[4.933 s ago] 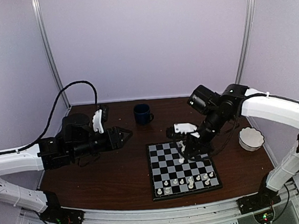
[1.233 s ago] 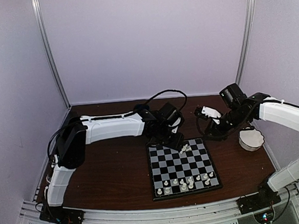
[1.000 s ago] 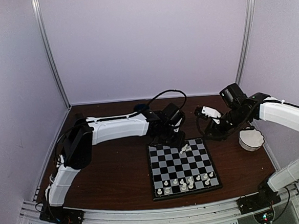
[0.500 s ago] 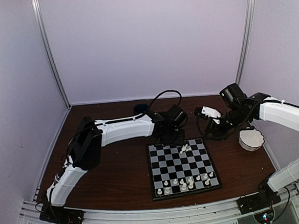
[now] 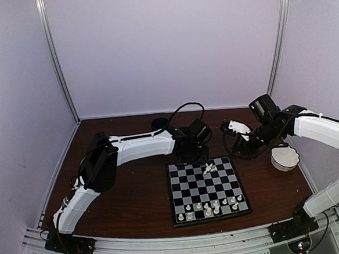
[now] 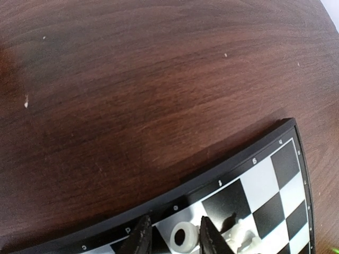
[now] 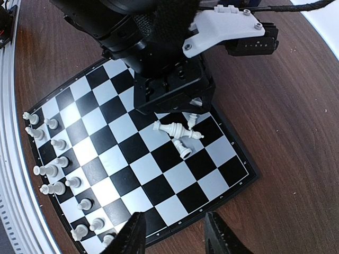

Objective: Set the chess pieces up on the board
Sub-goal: Adjust the bishop on the chessboard, then pick up the bishop from the chessboard.

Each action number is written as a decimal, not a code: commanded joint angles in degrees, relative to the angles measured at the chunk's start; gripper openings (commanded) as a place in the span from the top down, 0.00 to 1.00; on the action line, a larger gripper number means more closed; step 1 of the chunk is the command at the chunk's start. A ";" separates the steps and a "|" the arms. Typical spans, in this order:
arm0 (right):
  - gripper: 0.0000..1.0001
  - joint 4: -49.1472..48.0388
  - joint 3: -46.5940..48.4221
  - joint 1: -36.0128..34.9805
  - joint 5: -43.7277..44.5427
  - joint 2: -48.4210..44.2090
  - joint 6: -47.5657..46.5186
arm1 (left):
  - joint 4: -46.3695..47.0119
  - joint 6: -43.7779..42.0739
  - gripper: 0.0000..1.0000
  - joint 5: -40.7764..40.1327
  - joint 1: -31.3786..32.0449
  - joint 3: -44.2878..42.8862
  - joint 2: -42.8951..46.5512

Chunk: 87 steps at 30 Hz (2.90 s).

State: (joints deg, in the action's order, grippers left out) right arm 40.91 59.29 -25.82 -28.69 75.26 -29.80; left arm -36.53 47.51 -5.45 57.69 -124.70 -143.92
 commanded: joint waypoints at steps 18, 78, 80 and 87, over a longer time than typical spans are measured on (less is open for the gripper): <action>0.59 0.40 -0.49 0.33 -0.46 0.28 -0.52 | 5.71 2.36 0.90 -0.64 -0.39 19.99 14.09; 0.57 2.48 -0.92 0.51 -1.24 -0.63 -3.11 | -9.30 -76.15 0.54 23.00 -5.06 13.61 12.79; 0.57 2.39 -0.93 0.60 -1.11 -0.73 -3.16 | -9.19 -76.85 0.54 22.71 -5.11 13.30 12.18; 0.56 2.35 -0.93 0.69 -1.28 -0.17 -3.29 | -10.48 -78.17 0.57 24.07 -4.98 11.94 9.79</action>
State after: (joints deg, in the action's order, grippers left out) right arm 43.03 58.85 -25.56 -30.00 75.77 -32.64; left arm -45.23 -28.62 16.86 52.60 -110.56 -132.70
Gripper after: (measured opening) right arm 0.437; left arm 0.442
